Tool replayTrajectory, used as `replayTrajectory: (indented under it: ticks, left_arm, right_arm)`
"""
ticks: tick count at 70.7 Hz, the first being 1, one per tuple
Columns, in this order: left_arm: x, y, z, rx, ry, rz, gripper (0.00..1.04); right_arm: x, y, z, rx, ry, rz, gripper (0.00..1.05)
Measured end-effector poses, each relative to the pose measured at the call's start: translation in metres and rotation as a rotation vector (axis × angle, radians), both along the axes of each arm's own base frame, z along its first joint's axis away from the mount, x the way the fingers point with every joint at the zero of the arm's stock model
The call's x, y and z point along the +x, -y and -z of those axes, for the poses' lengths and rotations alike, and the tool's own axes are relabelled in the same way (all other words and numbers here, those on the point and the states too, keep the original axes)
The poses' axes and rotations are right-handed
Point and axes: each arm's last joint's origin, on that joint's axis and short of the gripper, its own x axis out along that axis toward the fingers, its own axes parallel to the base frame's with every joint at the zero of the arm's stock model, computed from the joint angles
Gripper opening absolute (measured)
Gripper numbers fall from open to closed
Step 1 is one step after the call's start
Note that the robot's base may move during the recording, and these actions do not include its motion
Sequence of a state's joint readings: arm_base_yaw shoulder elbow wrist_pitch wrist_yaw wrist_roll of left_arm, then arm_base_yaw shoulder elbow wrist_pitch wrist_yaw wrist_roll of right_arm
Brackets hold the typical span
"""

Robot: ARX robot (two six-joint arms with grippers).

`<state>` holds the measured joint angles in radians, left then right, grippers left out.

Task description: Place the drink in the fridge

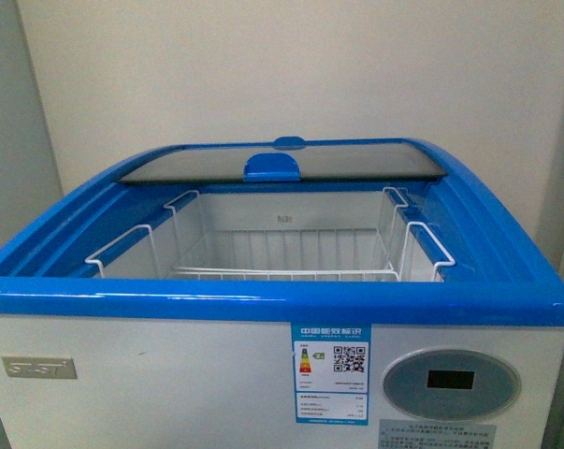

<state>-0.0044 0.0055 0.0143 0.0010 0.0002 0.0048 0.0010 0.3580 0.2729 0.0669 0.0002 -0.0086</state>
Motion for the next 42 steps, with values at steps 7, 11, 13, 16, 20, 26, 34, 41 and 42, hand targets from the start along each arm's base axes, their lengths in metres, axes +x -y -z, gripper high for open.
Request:
replayTrajectory:
  ticks: [7,11,13,16,20,26,34,41,42]
  left_arm:
    - [0.0,0.0,0.0,0.0,0.0,0.0,0.03]
    - [0.0,0.0,0.0,0.0,0.0,0.0,0.03]
    - [0.0,0.0,0.0,0.0,0.0,0.0,0.03]
    - [0.0,0.0,0.0,0.0,0.0,0.0,0.03]
    - [0.0,0.0,0.0,0.0,0.0,0.0,0.03]
    - [0.0,0.0,0.0,0.0,0.0,0.0,0.03]
    - [0.0,0.0,0.0,0.0,0.0,0.0,0.03]
    - [0.0,0.0,0.0,0.0,0.0,0.0,0.03]
    - [0.0,0.0,0.0,0.0,0.0,0.0,0.03]
  right_arm:
    - [-0.003,0.0,0.009,0.0,0.014,0.0,0.03]
    - [-0.005,0.0,0.013,0.0,0.024,-0.004,0.03]
    - [-0.005,0.0,0.015,0.0,0.023,-0.003,0.03]
    - [-0.006,0.0,0.021,0.0,0.013,-0.003,0.03]
    - [-0.006,0.0,0.027,0.0,0.004,0.0,0.03]
    - [-0.008,0.0,0.033,0.0,0.005,-0.001,0.03]
    - [-0.01,0.0,0.039,0.0,0.009,-0.001,0.03]
    - [-0.015,0.0,0.044,0.0,-0.003,0.0,0.03]
    - [-0.017,0.0,0.046,0.0,-0.008,0.0,0.03]
